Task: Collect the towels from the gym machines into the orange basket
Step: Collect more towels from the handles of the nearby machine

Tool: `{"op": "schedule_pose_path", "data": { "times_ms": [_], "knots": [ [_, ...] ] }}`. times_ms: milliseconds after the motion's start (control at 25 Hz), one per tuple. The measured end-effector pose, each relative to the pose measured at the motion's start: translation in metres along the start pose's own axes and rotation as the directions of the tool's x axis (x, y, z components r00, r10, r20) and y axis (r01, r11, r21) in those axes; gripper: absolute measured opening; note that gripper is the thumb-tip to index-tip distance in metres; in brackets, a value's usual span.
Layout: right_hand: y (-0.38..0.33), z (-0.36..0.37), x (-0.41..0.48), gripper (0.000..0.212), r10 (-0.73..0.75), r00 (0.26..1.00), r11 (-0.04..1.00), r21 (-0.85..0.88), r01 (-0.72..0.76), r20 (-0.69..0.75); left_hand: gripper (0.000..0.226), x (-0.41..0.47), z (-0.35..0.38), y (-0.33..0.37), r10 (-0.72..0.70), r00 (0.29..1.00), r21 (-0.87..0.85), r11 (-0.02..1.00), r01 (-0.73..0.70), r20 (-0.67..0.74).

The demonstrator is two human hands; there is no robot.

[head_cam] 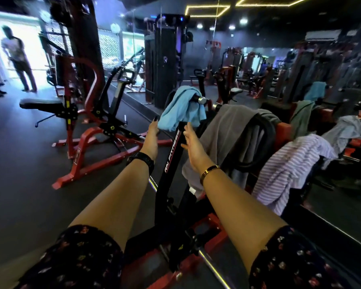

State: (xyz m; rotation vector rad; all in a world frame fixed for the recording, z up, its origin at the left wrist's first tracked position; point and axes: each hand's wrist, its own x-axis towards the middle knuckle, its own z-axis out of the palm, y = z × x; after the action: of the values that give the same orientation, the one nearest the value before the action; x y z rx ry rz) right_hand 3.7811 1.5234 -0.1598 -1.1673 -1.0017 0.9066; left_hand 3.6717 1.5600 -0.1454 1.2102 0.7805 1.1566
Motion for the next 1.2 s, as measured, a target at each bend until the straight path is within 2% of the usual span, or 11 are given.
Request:
{"op": "schedule_pose_path", "data": {
  "times_ms": [280,440,600,680,760,800,880,1040,1080,1200],
  "knots": [
    [-0.001,-0.031,0.150,0.046,0.020,0.999,0.998,0.052,-0.022,0.042,0.034,0.131,0.048,-0.016,0.038,0.998,0.010,0.999,-0.038,-0.058],
    [0.015,-0.033,0.222,0.036,0.053,0.998,0.990,0.127,-0.056,0.032,0.035,0.192,0.065,-0.019,0.008,0.999,-0.060,0.998,-0.011,-0.039],
    [0.028,-0.028,0.276,0.064,0.078,0.996,0.986,0.150,-0.071,-0.043,0.036,0.258,0.062,-0.026,0.010,0.999,-0.116,0.993,-0.005,0.038],
    [0.025,-0.025,0.294,0.055,0.121,0.990,0.981,0.162,-0.109,-0.072,0.036,0.287,0.057,-0.031,0.006,0.998,-0.133,0.991,0.003,0.067],
    [0.018,-0.018,0.306,0.039,0.104,0.989,0.984,0.159,-0.087,-0.106,0.036,0.314,0.053,-0.034,0.005,0.993,-0.120,0.993,0.009,0.117],
    [0.018,-0.014,0.312,0.038,0.058,0.990,0.994,0.096,-0.046,-0.131,0.038,0.328,0.052,-0.037,-0.002,0.989,-0.096,0.995,0.017,0.150],
    [0.021,-0.007,0.321,0.051,-0.044,0.980,0.998,-0.058,0.033,-0.195,0.045,0.353,0.049,-0.045,-0.019,0.984,-0.003,1.000,0.019,0.175],
    [0.029,-0.004,0.334,0.052,-0.131,0.948,0.982,-0.171,0.083,-0.290,0.072,0.425,0.043,-0.098,-0.089,0.985,0.260,0.964,0.048,0.149],
    [0.030,-0.006,0.336,0.052,-0.147,0.946,0.974,-0.212,0.086,-0.290,0.071,0.428,0.044,-0.100,-0.077,0.985,0.351,0.936,0.018,0.154],
    [0.035,-0.016,0.337,0.051,-0.176,0.941,0.948,-0.306,0.084,-0.289,0.045,0.395,0.050,-0.069,-0.032,0.978,0.543,0.836,-0.086,0.204]
  ]
}}
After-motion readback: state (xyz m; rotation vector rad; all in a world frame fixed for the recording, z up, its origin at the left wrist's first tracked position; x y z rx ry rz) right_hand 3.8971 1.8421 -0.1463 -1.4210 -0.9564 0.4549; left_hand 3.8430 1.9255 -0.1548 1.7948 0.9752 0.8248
